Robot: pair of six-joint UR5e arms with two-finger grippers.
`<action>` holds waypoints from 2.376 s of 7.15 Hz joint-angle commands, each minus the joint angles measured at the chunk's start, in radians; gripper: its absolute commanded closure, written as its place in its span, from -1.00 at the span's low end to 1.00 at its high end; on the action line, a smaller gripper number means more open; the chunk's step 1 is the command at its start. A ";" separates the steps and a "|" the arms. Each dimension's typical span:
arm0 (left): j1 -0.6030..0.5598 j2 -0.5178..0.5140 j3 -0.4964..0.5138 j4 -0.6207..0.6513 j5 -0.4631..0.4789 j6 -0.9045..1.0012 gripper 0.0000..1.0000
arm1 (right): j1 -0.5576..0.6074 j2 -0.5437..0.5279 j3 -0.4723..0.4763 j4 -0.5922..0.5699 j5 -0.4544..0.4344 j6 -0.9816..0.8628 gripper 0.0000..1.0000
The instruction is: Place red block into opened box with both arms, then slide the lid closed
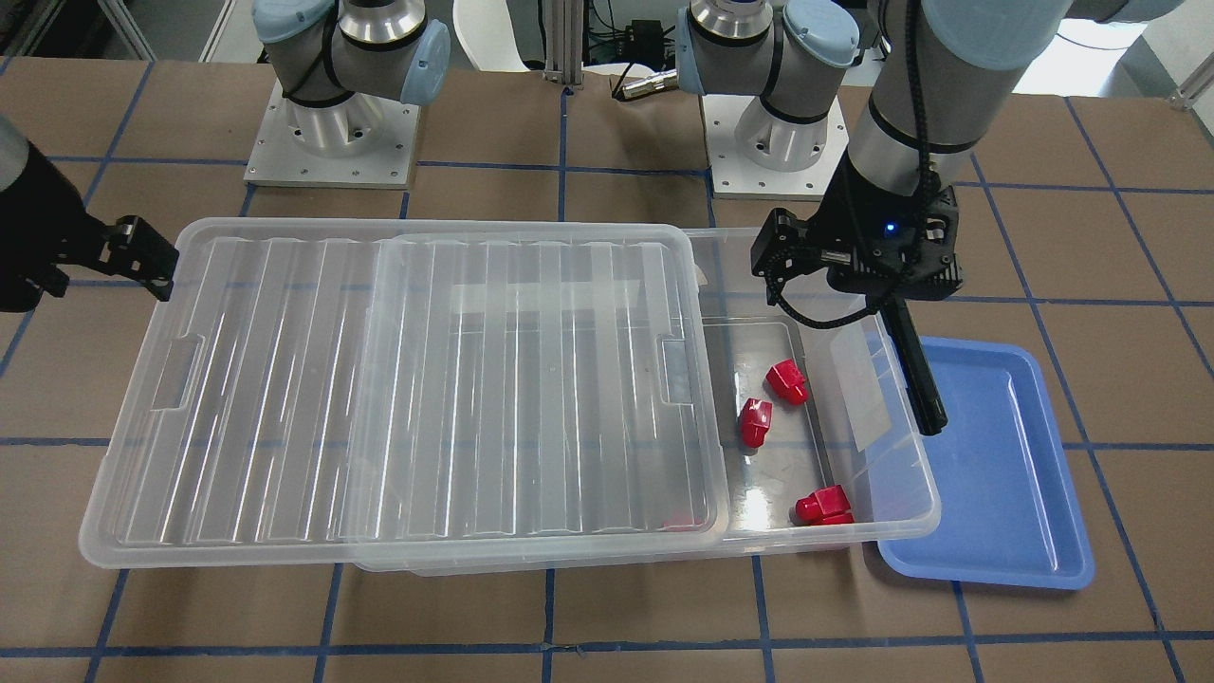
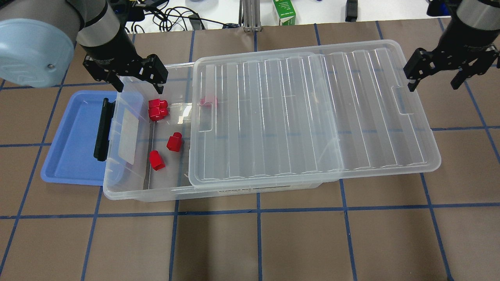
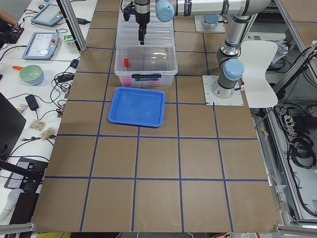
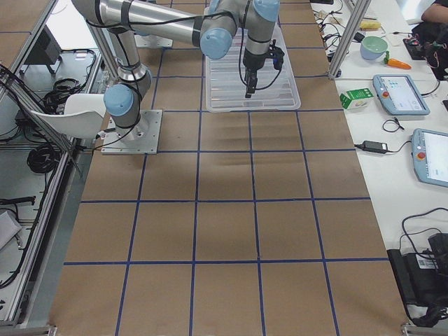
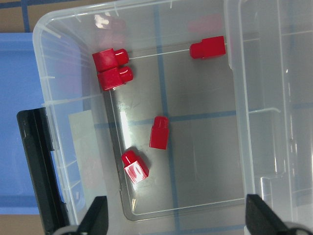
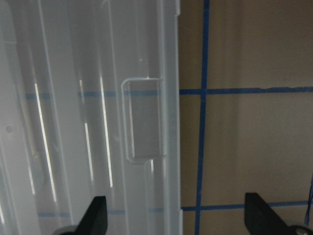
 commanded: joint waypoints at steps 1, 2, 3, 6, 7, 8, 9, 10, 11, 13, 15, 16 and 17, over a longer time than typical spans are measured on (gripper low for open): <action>-0.021 0.011 -0.010 0.001 0.021 -0.027 -1.00 | -0.082 0.077 0.000 -0.119 -0.006 -0.167 -1.00; -0.016 0.017 0.007 0.004 0.027 -0.024 -1.00 | -0.086 0.118 0.000 -0.147 -0.004 -0.168 -1.00; 0.031 0.032 0.022 0.001 0.032 -0.016 -1.00 | -0.086 0.140 0.000 -0.156 -0.004 -0.169 -1.00; 0.070 0.037 0.042 -0.037 0.022 -0.016 -1.00 | -0.086 0.172 0.002 -0.149 0.006 -0.168 -1.00; 0.078 0.036 0.059 -0.072 0.000 -0.016 -1.00 | -0.086 0.175 0.002 -0.149 0.009 -0.166 -1.00; 0.079 0.025 0.071 -0.074 -0.002 -0.016 -1.00 | -0.086 0.187 0.002 -0.144 -0.001 -0.165 -1.00; 0.078 0.025 0.070 -0.074 -0.004 -0.016 -1.00 | -0.084 0.189 0.002 -0.138 0.002 -0.162 -1.00; 0.075 0.026 0.067 -0.074 -0.004 -0.017 -1.00 | -0.078 0.187 0.000 -0.137 0.003 -0.153 -1.00; 0.073 0.026 0.067 -0.074 -0.004 -0.017 -1.00 | -0.075 0.187 0.000 -0.135 0.005 -0.153 -1.00; 0.072 0.028 0.064 -0.074 -0.004 -0.017 -1.00 | -0.070 0.187 0.000 -0.135 0.011 -0.153 -1.00; 0.070 0.028 0.061 -0.074 -0.004 -0.023 -1.00 | -0.067 0.192 0.000 -0.135 0.013 -0.151 -1.00; 0.070 0.031 0.056 -0.072 -0.005 -0.025 -1.00 | -0.064 0.192 0.000 -0.137 0.013 -0.151 -1.00; 0.070 0.031 0.056 -0.072 -0.005 -0.025 -1.00 | -0.061 0.191 0.000 -0.135 0.014 -0.143 -1.00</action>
